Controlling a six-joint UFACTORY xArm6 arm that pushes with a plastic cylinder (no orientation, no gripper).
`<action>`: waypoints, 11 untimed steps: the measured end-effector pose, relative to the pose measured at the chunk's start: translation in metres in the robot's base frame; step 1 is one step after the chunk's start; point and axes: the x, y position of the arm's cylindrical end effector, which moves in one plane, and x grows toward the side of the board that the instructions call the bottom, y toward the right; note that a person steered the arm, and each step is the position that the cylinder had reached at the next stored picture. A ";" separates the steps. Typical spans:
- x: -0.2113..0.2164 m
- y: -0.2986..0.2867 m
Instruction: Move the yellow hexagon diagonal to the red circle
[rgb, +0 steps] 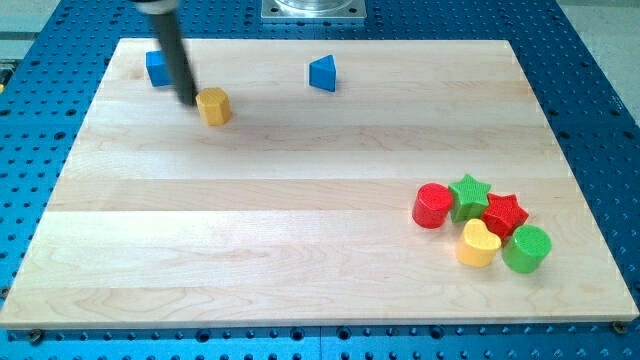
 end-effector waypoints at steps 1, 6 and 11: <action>0.059 0.050; 0.149 0.055; 0.131 0.064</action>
